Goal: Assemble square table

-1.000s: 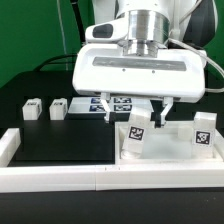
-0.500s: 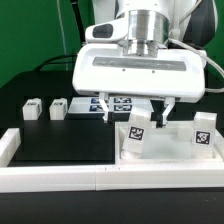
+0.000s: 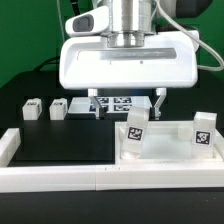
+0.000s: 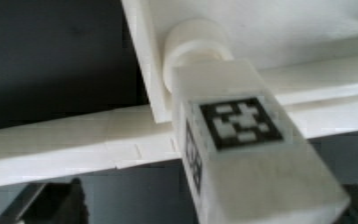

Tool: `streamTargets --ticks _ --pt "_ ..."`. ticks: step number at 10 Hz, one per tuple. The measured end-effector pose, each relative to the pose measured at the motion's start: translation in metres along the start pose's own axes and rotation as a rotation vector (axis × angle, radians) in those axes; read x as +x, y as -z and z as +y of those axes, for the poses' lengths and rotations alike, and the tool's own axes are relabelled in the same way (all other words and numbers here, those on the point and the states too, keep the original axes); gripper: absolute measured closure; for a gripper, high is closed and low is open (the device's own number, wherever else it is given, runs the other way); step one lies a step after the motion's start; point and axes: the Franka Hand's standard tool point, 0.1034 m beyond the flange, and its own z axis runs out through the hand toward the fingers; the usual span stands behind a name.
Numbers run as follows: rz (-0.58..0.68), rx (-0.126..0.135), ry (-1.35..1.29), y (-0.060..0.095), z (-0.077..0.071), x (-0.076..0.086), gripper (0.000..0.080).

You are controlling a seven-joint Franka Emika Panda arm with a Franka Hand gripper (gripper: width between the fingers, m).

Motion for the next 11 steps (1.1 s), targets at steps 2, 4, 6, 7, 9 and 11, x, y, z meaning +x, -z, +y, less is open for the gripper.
streamTargets --ticks 2,4,6,7,9,11 --pt "-0.196 0.041 -0.031 0.001 -0.012 -0.003 0.0151" --pt "-0.207 0.038 -0.034 -0.006 -0.008 0.001 0.0151" --pt "-0.182 0.025 -0.037 -0.013 -0.007 -0.001 0.0151" --pt "-0.182 0.025 -0.052 -0.013 -0.007 -0.001 0.018" --pt "-0.182 0.023 -0.074 -0.013 -0.007 -0.001 0.0357" --pt "-0.184 0.011 -0.227 -0.013 -0.007 -0.002 0.0511"
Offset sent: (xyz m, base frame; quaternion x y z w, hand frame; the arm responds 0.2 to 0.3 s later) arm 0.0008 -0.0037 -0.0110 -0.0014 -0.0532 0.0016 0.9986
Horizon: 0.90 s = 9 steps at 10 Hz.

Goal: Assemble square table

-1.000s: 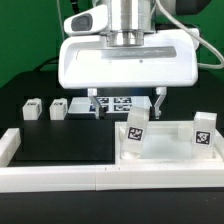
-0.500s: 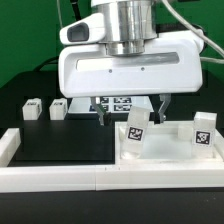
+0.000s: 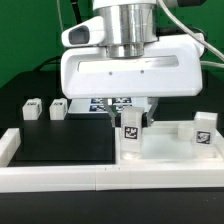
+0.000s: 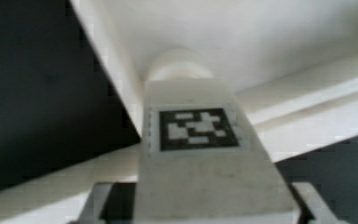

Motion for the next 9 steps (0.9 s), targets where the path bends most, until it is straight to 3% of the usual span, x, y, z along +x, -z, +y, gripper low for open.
streamTargets --ticks 3,6,9 --pt "0.002 -0.002 -0.201 -0.0008 0.0026 0.0002 0.051" --pt "0.0 0.032 -0.81 -0.0022 0.0085 -0.0008 0.0509" --pt "-0.036 0.055 -1.195 -0.0029 0.0069 -0.0036 0.0508"
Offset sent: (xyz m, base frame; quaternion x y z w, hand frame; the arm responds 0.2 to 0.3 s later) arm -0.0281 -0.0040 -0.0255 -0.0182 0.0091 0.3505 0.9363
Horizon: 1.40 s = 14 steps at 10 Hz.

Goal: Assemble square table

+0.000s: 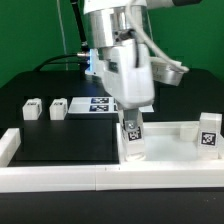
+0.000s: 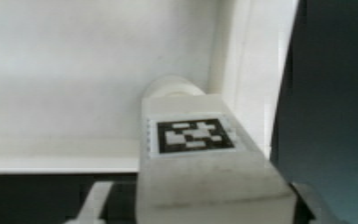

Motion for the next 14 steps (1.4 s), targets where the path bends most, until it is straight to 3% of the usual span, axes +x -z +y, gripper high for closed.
streamTargets --ticks 2,4,6,9,10,11,14 --pt "-0.004 -0.007 -0.089 0.0 0.0 -0.009 0.0506" --pt "0.004 -0.018 0.004 -0.002 0.001 -0.011 0.0505" --pt "0.045 -0.059 0.464 -0.004 0.002 -0.019 0.0188" --pt "0.041 -0.059 0.672 -0.004 0.003 -0.016 0.0151" --pt "0.042 -0.064 0.797 -0.004 0.003 -0.015 0.0151" --pt "0.055 -0.081 1.081 -0.003 0.001 -0.012 0.015" --pt "0.053 -0.08 1.124 -0.003 0.0 -0.012 0.015"
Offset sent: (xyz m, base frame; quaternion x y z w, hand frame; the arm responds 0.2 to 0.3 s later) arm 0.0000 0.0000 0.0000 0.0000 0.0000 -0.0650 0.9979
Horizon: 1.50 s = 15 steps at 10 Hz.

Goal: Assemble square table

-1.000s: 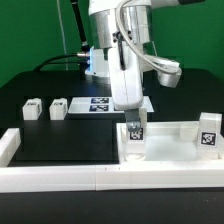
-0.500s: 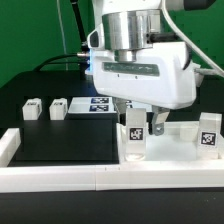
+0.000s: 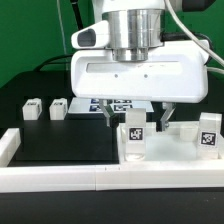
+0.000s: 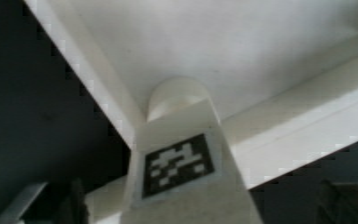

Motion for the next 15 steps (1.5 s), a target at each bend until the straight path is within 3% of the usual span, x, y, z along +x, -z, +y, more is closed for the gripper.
streamTargets --ticks 1,2,3,4,5,8,10,12,14,15 --pt "0.0 0.0 0.0 0.0 0.0 0.0 0.0258" --pt "-0.001 0.002 -0.078 0.0 -0.001 0.0 0.0258" --pt "-0.001 0.002 -0.145 0.0 -0.001 -0.001 0.0437" --pt "-0.003 0.0 -0.206 -0.001 0.001 -0.001 0.0437" --pt "-0.003 0.001 -0.335 -0.001 0.002 -0.001 0.0509" --pt "-0.045 0.024 -0.828 -0.002 0.002 -0.002 0.0509" --pt "-0.081 0.023 -1.084 -0.004 -0.007 -0.005 0.0509" --pt "-0.083 0.024 -1.172 -0.004 -0.009 -0.005 0.0509" --pt "-0.08 0.024 -1.086 -0.005 -0.008 -0.006 0.0499" --pt "-0.069 0.019 -0.899 -0.006 -0.008 -0.008 0.032"
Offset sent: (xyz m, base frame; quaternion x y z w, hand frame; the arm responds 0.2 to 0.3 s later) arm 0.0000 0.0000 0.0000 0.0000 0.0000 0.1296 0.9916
